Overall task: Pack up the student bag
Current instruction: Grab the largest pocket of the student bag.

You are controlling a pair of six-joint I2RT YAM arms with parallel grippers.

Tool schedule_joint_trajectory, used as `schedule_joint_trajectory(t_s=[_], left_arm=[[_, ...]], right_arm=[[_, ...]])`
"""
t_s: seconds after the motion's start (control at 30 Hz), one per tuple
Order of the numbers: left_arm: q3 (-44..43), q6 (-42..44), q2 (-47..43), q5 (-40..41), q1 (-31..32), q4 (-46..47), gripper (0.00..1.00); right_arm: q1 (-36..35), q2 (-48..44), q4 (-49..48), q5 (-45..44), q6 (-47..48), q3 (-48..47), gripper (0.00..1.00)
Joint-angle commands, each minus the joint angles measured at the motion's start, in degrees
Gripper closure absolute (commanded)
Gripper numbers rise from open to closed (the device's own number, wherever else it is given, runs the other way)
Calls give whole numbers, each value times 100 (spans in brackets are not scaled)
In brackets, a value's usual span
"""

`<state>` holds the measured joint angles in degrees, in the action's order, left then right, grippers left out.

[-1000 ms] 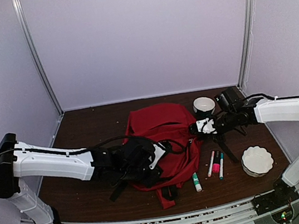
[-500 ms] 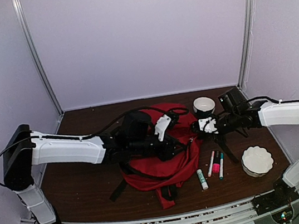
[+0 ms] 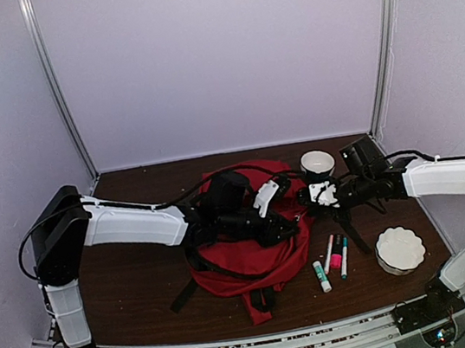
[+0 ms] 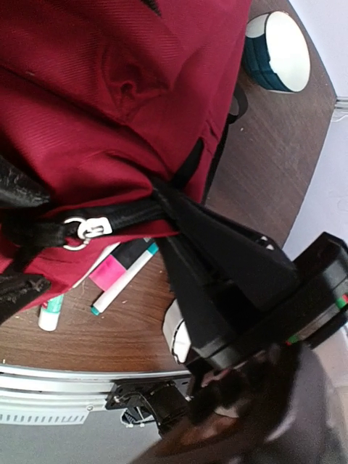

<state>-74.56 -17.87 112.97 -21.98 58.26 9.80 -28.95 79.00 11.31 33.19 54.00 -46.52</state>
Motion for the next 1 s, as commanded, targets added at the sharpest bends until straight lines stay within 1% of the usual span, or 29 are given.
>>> schedule_joint_trajectory(t_s=[0.0,0.2,0.27,0.53,0.83,0.9,0.93,0.97], left_arm=[[-273,82,169,-92,-34,214,73],[-192,35,116,-148,-59,233,86],[-109,19,55,-169,-69,236,88],[130,20,-167,-430,-69,177,100],[449,-127,-442,-645,-69,102,100],[473,-115,-457,-629,-69,57,94],[470,-105,-445,-632,-69,44,95],[457,-108,-424,-636,-69,65,98]], right_arm=[[-31,-157,-154,69,-120,-54,96],[-40,-148,-112,39,-102,-49,96],[-32,-141,-103,38,-101,-63,96],[-32,-74,-101,3,-94,-66,96],[-32,11,-57,-25,-94,-83,96],[-32,33,-74,-15,-109,-93,96],[-33,41,-81,-13,-122,-99,96],[-32,67,-76,-14,-137,-120,96]])
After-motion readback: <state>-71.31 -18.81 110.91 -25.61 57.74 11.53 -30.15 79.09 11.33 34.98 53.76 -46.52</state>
